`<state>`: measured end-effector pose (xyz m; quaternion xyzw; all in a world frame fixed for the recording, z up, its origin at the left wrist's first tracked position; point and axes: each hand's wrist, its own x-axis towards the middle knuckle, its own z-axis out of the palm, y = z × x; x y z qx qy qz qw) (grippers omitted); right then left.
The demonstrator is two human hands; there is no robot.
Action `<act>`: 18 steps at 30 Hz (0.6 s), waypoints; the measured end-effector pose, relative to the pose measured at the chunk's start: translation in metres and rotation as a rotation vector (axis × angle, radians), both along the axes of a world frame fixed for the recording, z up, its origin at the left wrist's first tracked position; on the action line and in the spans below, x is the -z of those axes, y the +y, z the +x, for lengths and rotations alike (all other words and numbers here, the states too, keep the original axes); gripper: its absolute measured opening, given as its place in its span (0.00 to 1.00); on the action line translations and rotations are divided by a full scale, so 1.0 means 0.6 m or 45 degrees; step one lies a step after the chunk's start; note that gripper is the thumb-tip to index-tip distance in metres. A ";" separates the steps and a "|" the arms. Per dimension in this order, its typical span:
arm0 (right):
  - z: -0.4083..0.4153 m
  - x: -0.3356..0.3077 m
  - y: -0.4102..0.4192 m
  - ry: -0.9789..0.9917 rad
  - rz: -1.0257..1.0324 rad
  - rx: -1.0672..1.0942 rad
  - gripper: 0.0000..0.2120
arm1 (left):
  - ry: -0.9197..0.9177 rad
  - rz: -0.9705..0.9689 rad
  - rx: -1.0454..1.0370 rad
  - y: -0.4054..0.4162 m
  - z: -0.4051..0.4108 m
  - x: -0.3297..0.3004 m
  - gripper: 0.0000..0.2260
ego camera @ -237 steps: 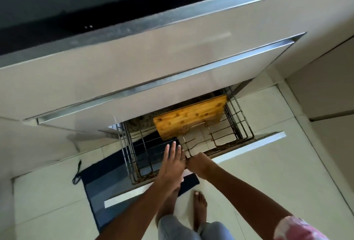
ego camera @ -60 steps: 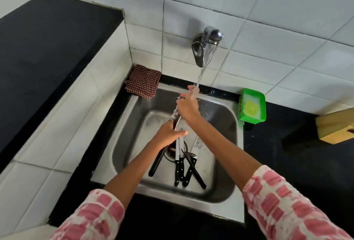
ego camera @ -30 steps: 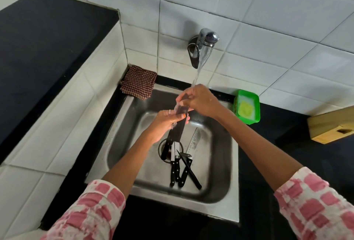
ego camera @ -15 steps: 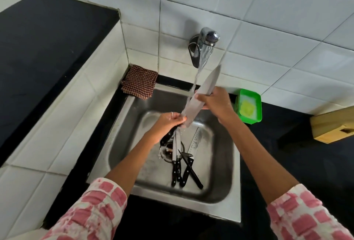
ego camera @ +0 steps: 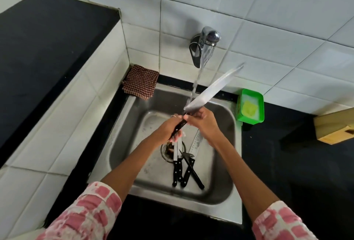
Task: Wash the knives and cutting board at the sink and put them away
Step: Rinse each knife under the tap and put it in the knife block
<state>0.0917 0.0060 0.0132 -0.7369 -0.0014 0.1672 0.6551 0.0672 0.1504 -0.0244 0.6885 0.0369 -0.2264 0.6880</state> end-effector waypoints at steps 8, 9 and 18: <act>-0.049 0.032 0.031 0.070 -0.127 -0.374 0.13 | 0.004 -0.116 -0.418 -0.001 0.003 -0.011 0.14; -0.050 0.034 0.035 0.099 -0.105 -0.387 0.13 | 0.012 -0.106 -0.456 -0.003 0.004 -0.014 0.13; -0.008 -0.003 0.012 0.311 -0.452 -0.464 0.10 | 0.388 -0.500 -1.005 -0.029 0.013 -0.006 0.07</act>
